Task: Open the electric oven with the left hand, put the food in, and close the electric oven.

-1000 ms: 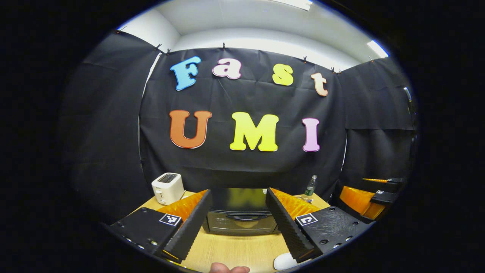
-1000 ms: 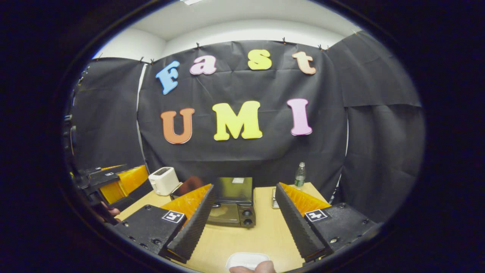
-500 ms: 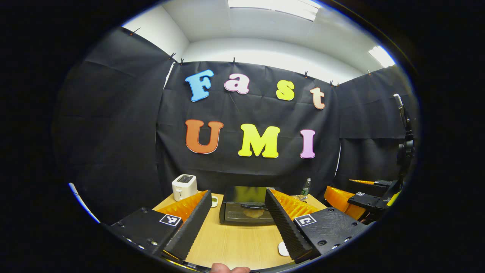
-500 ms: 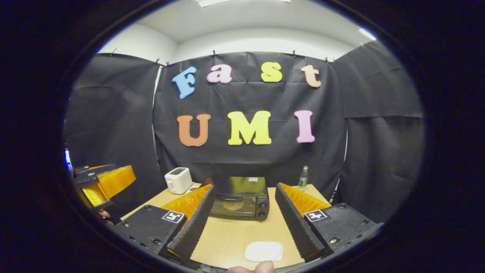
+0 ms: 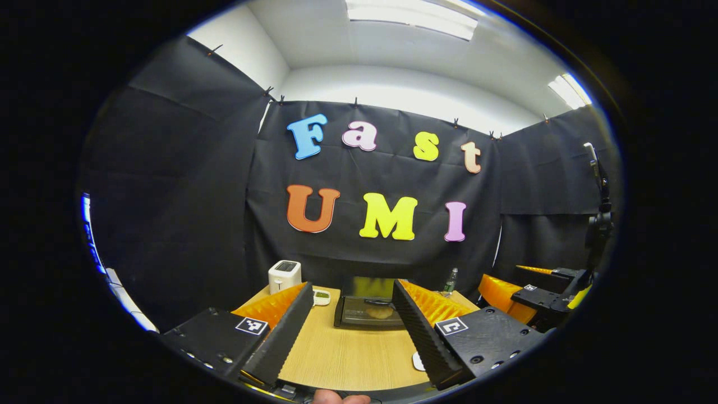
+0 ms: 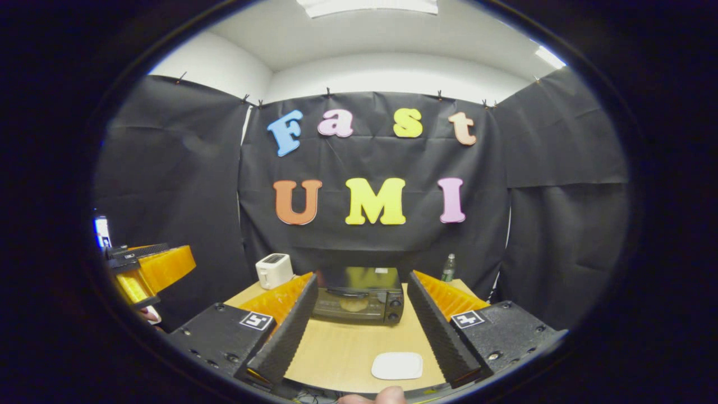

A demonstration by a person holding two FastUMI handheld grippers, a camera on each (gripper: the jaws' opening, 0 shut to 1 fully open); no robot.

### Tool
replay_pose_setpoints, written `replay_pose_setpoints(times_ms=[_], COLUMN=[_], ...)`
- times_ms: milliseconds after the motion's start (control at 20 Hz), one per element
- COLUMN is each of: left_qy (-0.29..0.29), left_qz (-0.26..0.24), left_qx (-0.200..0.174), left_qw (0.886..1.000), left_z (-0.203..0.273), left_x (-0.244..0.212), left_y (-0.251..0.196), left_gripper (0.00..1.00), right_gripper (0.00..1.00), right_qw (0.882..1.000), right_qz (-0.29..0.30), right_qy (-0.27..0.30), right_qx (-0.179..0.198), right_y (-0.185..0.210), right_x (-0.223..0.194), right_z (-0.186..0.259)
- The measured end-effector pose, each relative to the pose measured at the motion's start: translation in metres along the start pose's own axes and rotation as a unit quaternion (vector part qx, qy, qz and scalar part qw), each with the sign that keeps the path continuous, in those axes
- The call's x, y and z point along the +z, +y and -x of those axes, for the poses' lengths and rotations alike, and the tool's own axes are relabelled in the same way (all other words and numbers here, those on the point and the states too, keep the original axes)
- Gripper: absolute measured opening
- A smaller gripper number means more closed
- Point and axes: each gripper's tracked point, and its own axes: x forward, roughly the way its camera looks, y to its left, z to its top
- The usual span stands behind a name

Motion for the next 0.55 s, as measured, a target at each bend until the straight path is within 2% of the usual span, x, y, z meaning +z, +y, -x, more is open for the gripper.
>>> replay_pose_setpoints(times_ms=[250, 550], left_qy=[0.007, 0.000], left_qz=[0.002, 0.001], left_qx=[0.017, 0.008], left_qw=[1.000, 1.000], left_z=[0.009, 0.008], left_x=[-0.004, -0.002], left_y=[0.010, 0.001], left_gripper=[0.93, 0.93], right_gripper=[0.96, 1.00], right_qw=[1.000, 1.000], right_qz=[-0.012, -0.009], right_qy=[0.004, -0.002], right_qx=[-0.006, -0.009], right_y=[-0.005, -0.006], right_x=[-0.009, -0.002], right_z=[0.012, 0.015])
